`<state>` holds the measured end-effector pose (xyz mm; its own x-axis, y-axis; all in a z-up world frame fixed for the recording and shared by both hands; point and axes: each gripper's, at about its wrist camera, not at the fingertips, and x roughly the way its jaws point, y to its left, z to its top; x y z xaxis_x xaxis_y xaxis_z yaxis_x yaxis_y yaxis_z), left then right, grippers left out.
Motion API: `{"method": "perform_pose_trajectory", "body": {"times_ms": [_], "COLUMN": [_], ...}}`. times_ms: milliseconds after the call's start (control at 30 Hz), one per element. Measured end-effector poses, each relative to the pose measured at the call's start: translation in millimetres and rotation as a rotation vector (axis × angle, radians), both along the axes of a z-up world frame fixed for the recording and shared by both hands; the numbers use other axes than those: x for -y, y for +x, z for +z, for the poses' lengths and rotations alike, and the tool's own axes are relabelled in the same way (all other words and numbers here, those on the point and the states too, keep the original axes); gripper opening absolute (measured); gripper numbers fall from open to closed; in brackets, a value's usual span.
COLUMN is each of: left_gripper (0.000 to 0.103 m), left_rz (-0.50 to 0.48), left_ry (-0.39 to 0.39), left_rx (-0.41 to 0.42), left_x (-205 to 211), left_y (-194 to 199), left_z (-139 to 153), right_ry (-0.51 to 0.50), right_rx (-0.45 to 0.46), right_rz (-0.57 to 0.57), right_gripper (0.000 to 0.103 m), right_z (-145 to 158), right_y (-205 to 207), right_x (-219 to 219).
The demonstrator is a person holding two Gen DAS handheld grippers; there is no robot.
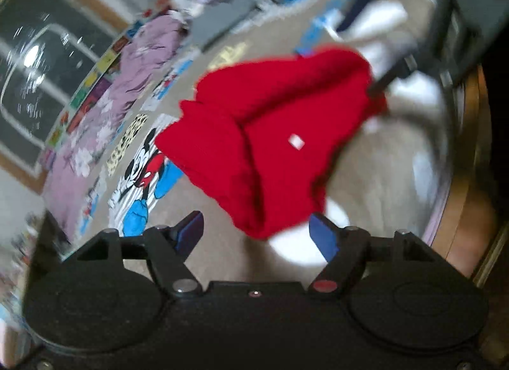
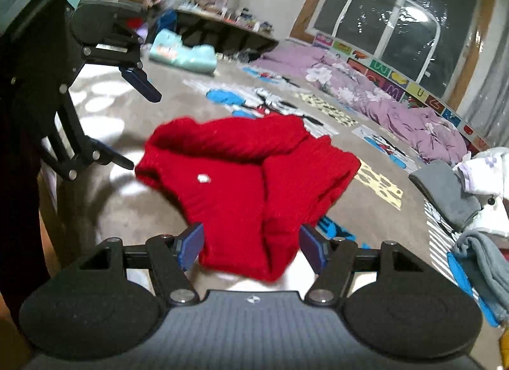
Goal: Fold clothes
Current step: 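Lift the sweater with both tools and fold it in half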
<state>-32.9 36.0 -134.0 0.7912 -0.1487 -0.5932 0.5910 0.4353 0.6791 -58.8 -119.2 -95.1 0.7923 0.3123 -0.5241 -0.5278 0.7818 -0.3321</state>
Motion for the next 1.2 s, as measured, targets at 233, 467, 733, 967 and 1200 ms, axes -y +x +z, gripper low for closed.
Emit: {"method": "perform_pose_trajectory", "body": {"times_ms": [233, 467, 733, 967, 1200], "left_gripper": [0.077, 0.079, 0.077, 0.068, 0.028], "left_rz": [-0.036, -0.028, -0.026, -0.029, -0.001], "left_ry": [0.109, 0.093, 0.032, 0.022, -0.024], "left_rx": [0.091, 0.172, 0.256, 0.292, 0.26], "left_x": [7.9, 5.3, 1.9, 4.5, 7.9], "left_y": [-0.6, 9.1, 23.1, 38.9, 35.1], "left_z": [-20.5, -29.1, -29.3, -35.4, -32.5], "right_ry": [-0.095, -0.161, -0.215, -0.194, -0.102], "right_rx": [-0.057, -0.079, 0.043, 0.064, 0.08], "right_rz": [-0.058, -0.078, -0.065, -0.044, -0.013], "right_gripper": [0.072, 0.072, 0.068, 0.041, 0.026], "right_z": [-15.1, -31.9, -32.8, -46.0, -36.6], "right_y": [6.2, 15.2, 21.2, 31.0, 32.2], "right_x": [-3.6, -4.6, -4.2, -3.8, 2.9]}}
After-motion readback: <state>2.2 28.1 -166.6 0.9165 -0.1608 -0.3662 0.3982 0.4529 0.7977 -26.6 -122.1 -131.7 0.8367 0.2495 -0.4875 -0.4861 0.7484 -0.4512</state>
